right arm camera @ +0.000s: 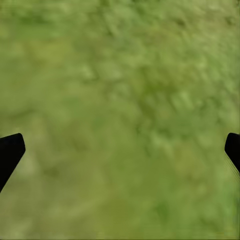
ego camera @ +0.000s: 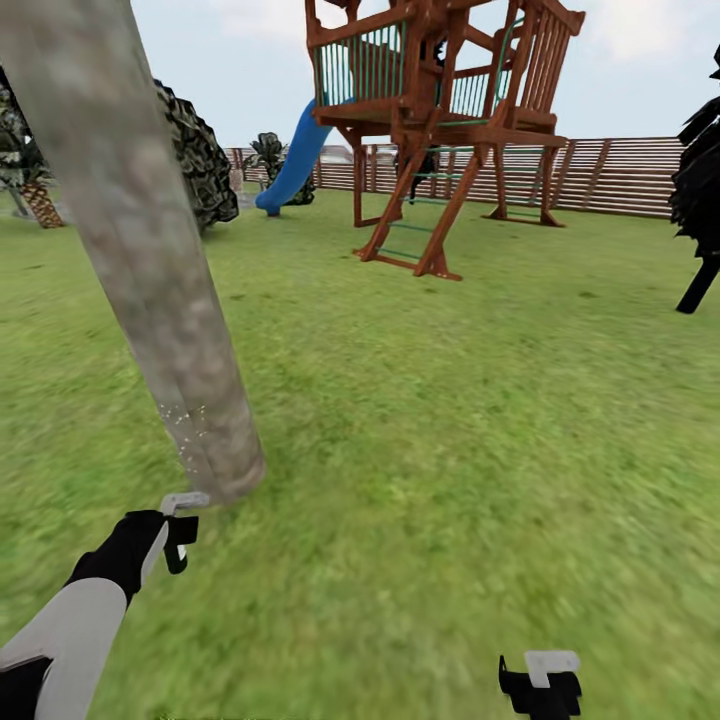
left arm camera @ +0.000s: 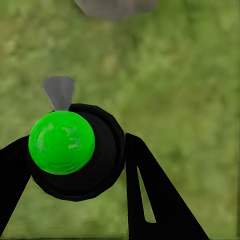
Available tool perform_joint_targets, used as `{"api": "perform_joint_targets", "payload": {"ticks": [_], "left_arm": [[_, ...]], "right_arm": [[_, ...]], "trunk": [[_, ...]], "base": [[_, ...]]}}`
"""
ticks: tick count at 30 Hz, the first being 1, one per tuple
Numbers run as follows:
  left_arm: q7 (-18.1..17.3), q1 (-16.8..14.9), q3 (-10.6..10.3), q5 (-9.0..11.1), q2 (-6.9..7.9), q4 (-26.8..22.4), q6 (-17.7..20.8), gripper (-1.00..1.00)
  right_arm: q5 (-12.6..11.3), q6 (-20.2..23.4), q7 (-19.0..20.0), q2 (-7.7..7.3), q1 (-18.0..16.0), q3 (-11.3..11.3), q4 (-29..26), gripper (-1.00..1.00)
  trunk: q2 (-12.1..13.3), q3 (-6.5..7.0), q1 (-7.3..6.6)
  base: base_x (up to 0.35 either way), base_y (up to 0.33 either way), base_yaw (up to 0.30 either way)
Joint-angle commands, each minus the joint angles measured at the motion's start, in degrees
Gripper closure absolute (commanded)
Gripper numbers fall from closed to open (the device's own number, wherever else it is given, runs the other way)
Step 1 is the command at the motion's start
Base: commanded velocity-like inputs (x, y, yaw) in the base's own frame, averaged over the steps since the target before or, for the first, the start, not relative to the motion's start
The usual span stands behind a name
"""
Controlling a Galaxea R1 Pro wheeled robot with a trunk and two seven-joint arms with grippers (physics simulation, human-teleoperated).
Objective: In the garden, pick up the pesticide atomizer on the floor and spray pesticide onto both trees until each tree trunk is fully covered.
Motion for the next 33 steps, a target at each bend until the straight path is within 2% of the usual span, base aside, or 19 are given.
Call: {"api": "perform_joint_targets", "payload": {"ticks": [1, 20, 23, 25, 26, 28, 29, 32, 33], "left_arm": [[0.00, 0.00, 0.00, -0.02, -0.02, 0.00, 0.01, 1.00], [0.01, 0.12, 0.15, -0.02, 0.15, 0.85, 0.30, 1.00], [0.01, 4.07, 0.32, 0.05, 0.63, 2.49, 0.11, 1.00], [-0.06, 4.95, 2.25, 0.11, 0.48, 2.77, -0.13, 1.00], [-0.07, 5.03, 2.85, 0.13, 0.32, 2.88, -0.67, 1.00], [-0.01, 5.16, 3.99, 0.05, 0.07, 3.12, -5.89, 1.00], [0.00, 5.17, 4.12, 0.01, 0.07, 3.15, -6.88, 1.00], [-0.04, 5.18, 4.35, -0.03, 0.03, 2.47, -7.51, 1.00], [0.91, 5.18, 4.25, -0.04, 0.07, 2.39, -7.55, 1.00]], "right_arm": [[0.00, 0.00, 0.00, 0.00, 0.00, 0.00, 0.00, -1.00], [-0.08, 0.00, 0.07, 0.12, 0.00, 0.00, -0.01, -1.00], [-0.09, 0.00, 0.06, 0.17, 0.00, 0.00, 0.00, -1.00], [-0.09, 0.00, 0.06, 0.17, 0.00, 0.00, 0.00, -1.00], [-0.09, 0.00, 0.05, 0.14, 0.00, 0.00, 0.00, -1.00], [-0.06, 0.00, 0.05, 0.04, 0.00, 0.00, 0.00, -1.00], [-0.02, 0.00, 0.07, -0.02, 0.00, 0.00, 0.00, -1.00], [0.00, 0.00, 0.07, -0.08, 0.00, 0.00, 0.00, -1.00], [0.00, 0.00, 0.07, -0.09, 0.00, 0.00, 0.00, -1.00]], "trunk": [[0.00, 0.00, 0.00], [0.00, -0.06, 0.00], [0.00, -0.16, 0.00], [0.00, -0.22, 0.00], [0.00, -0.25, 0.00], [0.00, -0.26, 0.00], [0.00, -0.26, 0.00], [0.00, -0.26, 0.00], [0.00, -0.26, 0.00]], "base": [[0.131, -0.265, 0.275], [0.219, -0.212, 0.049], [0.234, -0.196, 0.242], [0.237, -0.189, 0.230], [0.237, -0.188, 0.139], [0.239, -0.184, 0.047], [0.242, -0.176, 0.010], [0.252, -0.172, 0.001], [0.275, -0.158, 0.000]]}}
